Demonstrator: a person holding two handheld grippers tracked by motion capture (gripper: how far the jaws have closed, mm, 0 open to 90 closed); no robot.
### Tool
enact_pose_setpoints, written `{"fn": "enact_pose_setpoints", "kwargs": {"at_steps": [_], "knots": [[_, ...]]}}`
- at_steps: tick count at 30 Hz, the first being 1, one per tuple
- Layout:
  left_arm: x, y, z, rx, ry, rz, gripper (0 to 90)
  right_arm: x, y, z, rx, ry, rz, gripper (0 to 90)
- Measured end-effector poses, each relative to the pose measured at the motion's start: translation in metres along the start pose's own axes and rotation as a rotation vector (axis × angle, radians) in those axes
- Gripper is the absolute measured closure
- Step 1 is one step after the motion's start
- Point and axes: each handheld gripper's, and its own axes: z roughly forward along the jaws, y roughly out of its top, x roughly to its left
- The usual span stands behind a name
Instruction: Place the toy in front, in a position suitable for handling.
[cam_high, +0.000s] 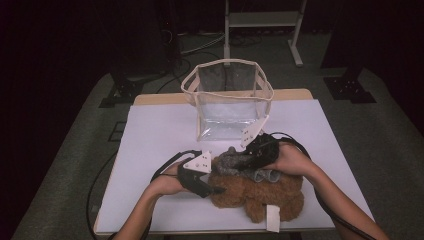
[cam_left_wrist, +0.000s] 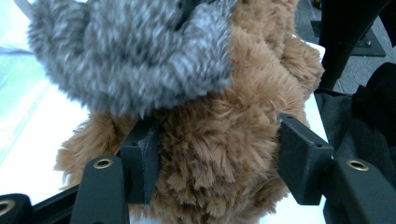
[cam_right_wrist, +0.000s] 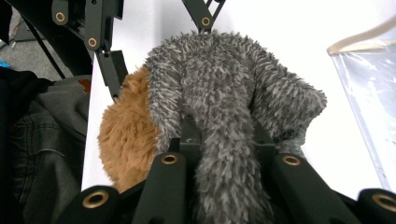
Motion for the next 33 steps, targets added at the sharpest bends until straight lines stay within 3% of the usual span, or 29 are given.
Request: {"fn": "enact_pose_setpoints", "kwargs": {"at_steps": [5, 9, 13, 17, 21, 26, 33], "knots": [[-0.001, 0.001, 0.000, -0.010, -0.005, 0.003, 38.3, 0.001, -0.005, -0.006, -0.009, 0.003, 0.013, 73.2], [-0.001, 0.001, -0.001, -0.001, -0.009, 0.007, 38.3, 0.000, -0.016, -0.020, -0.029, -0.020, 0.030, 73.1], [0.001, 0.000, -0.002, -0.006, -0.013, -0.002, 38.0, -0.004, -0.034, -0.036, -0.062, -0.047, 0.076, 73.2], [0.002, 0.004, -0.005, -0.005, 0.003, 0.007, 33.4, -0.002, -0.048, -0.039, -0.112, -0.035, 0.118, 73.3], [0.000, 0.013, -0.001, -0.061, 0.023, 0.002, 25.5, 0.006, -0.044, -0.034, -0.126, -0.025, 0.091, 73.3], [-0.003, 0.016, 0.009, -0.024, 0.016, 0.015, 27.3, 0.013, -0.033, -0.031, -0.101, -0.034, 0.040, 73.3], [-0.004, 0.012, 0.008, -0.019, 0.017, 0.015, 29.1, 0.011, -0.053, -0.058, -0.132, -0.075, 0.087, 73.2]]}}
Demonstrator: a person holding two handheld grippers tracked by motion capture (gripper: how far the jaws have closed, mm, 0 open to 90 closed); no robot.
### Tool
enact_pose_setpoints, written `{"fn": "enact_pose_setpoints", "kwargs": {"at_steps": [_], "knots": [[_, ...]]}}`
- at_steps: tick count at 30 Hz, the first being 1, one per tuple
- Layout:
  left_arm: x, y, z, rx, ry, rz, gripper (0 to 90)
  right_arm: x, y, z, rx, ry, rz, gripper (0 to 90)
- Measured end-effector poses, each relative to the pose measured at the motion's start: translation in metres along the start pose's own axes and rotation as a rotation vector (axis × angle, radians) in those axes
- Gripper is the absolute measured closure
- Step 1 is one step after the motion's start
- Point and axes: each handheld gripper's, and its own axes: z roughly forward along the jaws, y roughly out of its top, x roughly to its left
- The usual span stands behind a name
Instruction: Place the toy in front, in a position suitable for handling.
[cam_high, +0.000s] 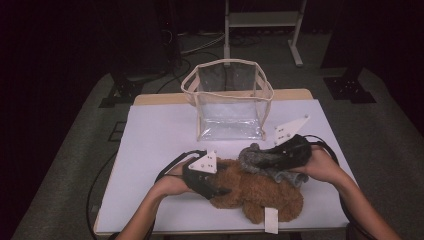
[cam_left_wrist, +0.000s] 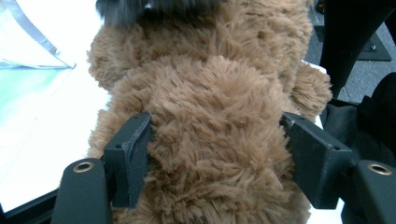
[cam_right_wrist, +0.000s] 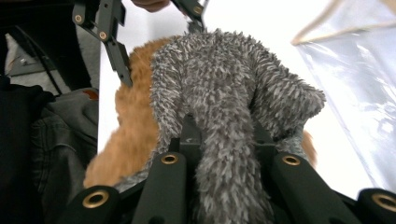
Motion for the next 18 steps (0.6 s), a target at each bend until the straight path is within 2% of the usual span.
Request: {"fn": "enact_pose_setpoints", "kwargs": {"at_steps": [3, 5, 7, 10, 11, 13, 14, 15, 18], "knots": [[0.000, 0.001, 0.000, -0.006, 0.000, 0.005, 27.6, -0.001, -0.015, -0.017, -0.017, -0.029, 0.035, 73.2], [0.000, 0.002, 0.000, -0.014, 0.004, 0.007, 21.8, 0.000, -0.025, -0.023, -0.025, -0.038, 0.059, 73.2], [-0.001, 0.002, 0.003, -0.023, 0.005, 0.012, 16.2, 0.001, -0.033, -0.023, -0.035, -0.039, 0.077, 73.2], [-0.001, 0.001, 0.012, -0.013, 0.034, 0.021, 4.2, 0.001, -0.039, -0.020, -0.051, -0.038, 0.093, 73.3], [-0.001, 0.001, 0.016, -0.004, 0.054, 0.032, 2.7, 0.001, -0.040, -0.019, -0.055, -0.040, 0.096, 73.2], [0.000, 0.001, 0.021, 0.010, 0.065, 0.040, 2.8, 0.000, -0.041, -0.016, -0.063, -0.032, 0.105, 73.3], [0.000, 0.002, 0.022, 0.015, 0.071, 0.045, 4.7, 0.000, -0.041, -0.015, -0.063, -0.029, 0.106, 73.3], [0.000, 0.002, 0.021, 0.025, 0.080, 0.049, 10.5, 0.000, -0.041, -0.014, -0.067, -0.027, 0.106, 73.2], [0.001, 0.004, 0.015, 0.045, 0.099, 0.064, 32.8, -0.002, -0.042, -0.012, -0.082, -0.026, 0.112, 73.2]]}}
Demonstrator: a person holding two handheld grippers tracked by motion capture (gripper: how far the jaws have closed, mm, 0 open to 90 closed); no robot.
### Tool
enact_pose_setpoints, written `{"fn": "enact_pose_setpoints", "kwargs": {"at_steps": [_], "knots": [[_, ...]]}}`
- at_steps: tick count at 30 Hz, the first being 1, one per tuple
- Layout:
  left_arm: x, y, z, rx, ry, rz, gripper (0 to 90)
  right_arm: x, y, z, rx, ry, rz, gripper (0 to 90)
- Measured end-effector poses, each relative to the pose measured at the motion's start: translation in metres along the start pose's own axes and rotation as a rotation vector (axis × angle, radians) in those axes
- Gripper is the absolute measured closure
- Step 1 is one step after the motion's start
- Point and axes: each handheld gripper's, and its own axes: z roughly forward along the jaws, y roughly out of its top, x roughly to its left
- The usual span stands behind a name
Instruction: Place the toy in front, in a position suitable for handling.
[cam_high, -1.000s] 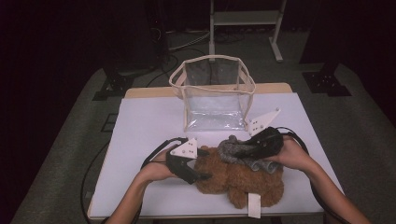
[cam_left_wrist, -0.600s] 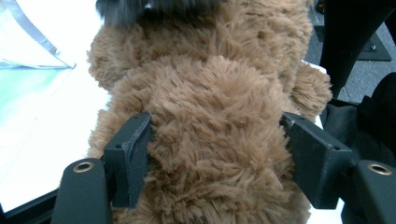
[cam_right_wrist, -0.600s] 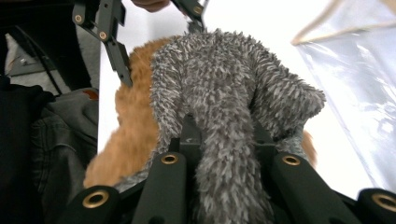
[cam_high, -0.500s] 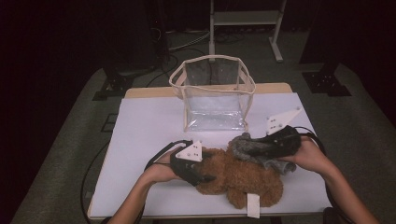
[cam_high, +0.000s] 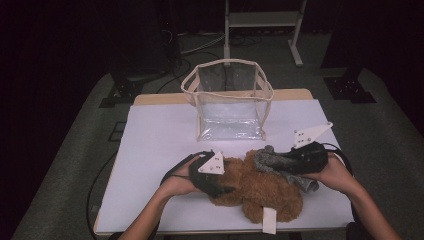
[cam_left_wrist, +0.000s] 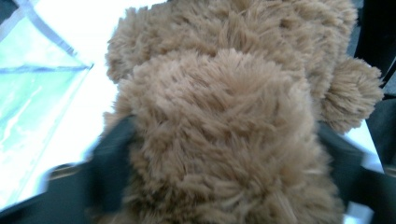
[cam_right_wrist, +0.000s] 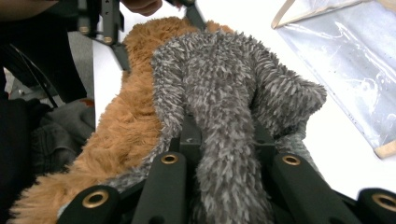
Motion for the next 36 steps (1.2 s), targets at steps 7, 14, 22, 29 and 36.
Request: {"fn": "enact_pose_setpoints", "kwargs": {"at_steps": [7, 14, 22, 29, 36], "knots": [[0.011, 0.004, -0.031, 0.092, 0.084, 0.021, 43.1, -0.004, 0.018, 0.014, -0.040, 0.001, -0.024, 73.2], [0.007, -0.016, -0.069, 0.203, 0.120, -0.012, 42.3, -0.001, 0.046, 0.061, -0.014, 0.037, -0.091, 73.1], [-0.010, -0.033, -0.074, 0.142, 0.120, -0.062, 40.1, 0.002, 0.048, 0.070, -0.033, 0.076, -0.078, 72.9], [0.000, -0.025, -0.075, 0.063, 0.085, -0.110, 23.3, 0.013, 0.038, 0.078, -0.020, 0.089, -0.085, 73.0], [-0.002, -0.016, -0.056, 0.112, 0.017, -0.057, 30.9, 0.024, 0.031, 0.074, -0.045, 0.109, -0.115, 72.7]]}}
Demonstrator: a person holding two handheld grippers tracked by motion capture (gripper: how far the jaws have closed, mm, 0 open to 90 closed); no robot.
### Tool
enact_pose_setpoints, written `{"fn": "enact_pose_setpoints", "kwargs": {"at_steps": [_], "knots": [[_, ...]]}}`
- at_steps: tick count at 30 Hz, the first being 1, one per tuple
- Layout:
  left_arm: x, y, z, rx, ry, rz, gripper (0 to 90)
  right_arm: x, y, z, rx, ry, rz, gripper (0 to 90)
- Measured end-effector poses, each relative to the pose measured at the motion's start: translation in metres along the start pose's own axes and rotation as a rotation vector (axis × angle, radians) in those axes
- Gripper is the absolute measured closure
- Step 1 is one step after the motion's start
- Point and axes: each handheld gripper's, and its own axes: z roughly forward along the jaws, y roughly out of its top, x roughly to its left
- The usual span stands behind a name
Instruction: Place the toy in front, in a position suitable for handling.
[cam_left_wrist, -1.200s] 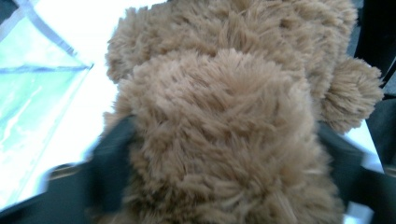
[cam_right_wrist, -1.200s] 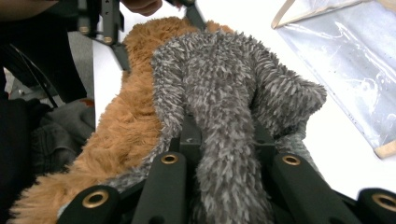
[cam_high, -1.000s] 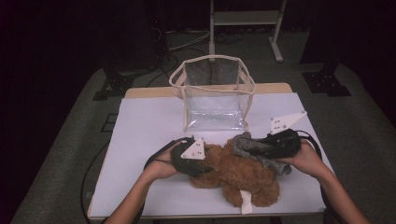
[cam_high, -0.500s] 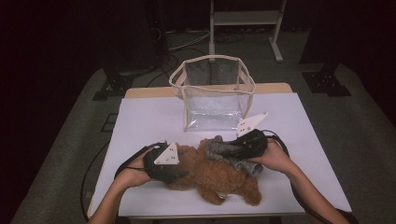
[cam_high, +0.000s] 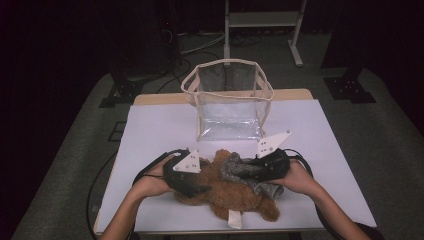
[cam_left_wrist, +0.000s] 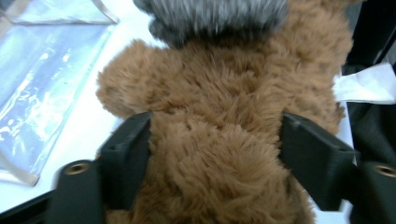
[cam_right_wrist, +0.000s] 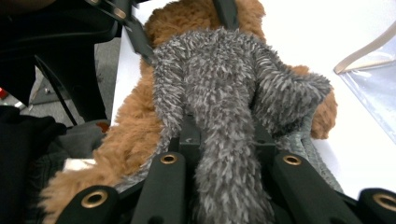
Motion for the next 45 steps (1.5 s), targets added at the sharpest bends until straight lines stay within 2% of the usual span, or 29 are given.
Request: {"fn": "enact_pose_setpoints", "kwargs": {"at_steps": [5, 9, 13, 17, 19, 20, 21, 23, 24, 27, 29, 32, 35, 39, 45], "knots": [[-0.007, -0.008, -0.004, -0.002, -0.015, 0.004, 35.8, -0.004, 0.007, -0.009, -0.004, -0.039, 0.002, 72.7], [-0.008, -0.010, -0.008, -0.014, -0.027, 0.009, 35.2, -0.001, 0.006, 0.003, 0.010, -0.016, 0.002, 72.5], [-0.005, -0.005, -0.005, -0.031, -0.039, -0.006, 22.1, 0.005, 0.000, 0.008, 0.012, 0.004, 0.013, 72.8], [-0.003, 0.003, 0.004, -0.006, -0.038, -0.007, 15.0, 0.011, -0.003, 0.007, 0.003, 0.010, 0.011, 72.9], [-0.002, 0.005, 0.009, 0.009, -0.052, -0.004, 12.4, 0.013, -0.004, 0.006, -0.005, 0.024, 0.013, 72.9], [-0.002, 0.005, 0.011, 0.010, -0.071, 0.003, 14.0, 0.013, -0.004, 0.005, -0.006, 0.026, 0.013, 72.9], [-0.003, 0.004, 0.011, 0.007, -0.085, 0.009, 20.5, 0.012, -0.005, 0.004, -0.009, 0.025, 0.006, 72.9], [-0.004, 0.002, 0.009, 0.005, -0.094, 0.002, 29.9, 0.010, -0.003, -0.001, -0.016, 0.011, 0.008, 72.8], [-0.005, 0.001, 0.008, 0.011, -0.097, 0.015, 32.3, 0.008, -0.002, -0.003, -0.019, 0.005, 0.006, 72.7], [-0.010, -0.002, 0.005, 0.013, -0.095, 0.022, 34.1, 0.003, 0.004, -0.008, -0.029, -0.018, 0.010, 72.7], [-0.013, -0.004, 0.003, 0.008, -0.092, 0.029, 34.0, 0.003, 0.005, -0.005, -0.021, -0.012, 0.015, 72.6], [-0.013, -0.006, 0.001, -0.002, -0.100, 0.031, 28.0, 0.009, 0.001, 0.007, -0.002, 0.011, 0.005, 72.6], [-0.011, -0.004, 0.004, -0.011, -0.109, 0.006, 20.4, 0.013, -0.003, 0.009, -0.004, 0.018, 0.010, 72.7], [-0.009, 0.002, 0.013, 0.030, -0.117, -0.006, 10.1, 0.017, -0.005, 0.008, -0.002, 0.021, 0.004, 72.8], [-0.010, 0.011, 0.024, 0.098, -0.122, 0.029, 7.4, 0.015, -0.007, 0.009, -0.010, 0.029, 0.008, 72.8]]}}
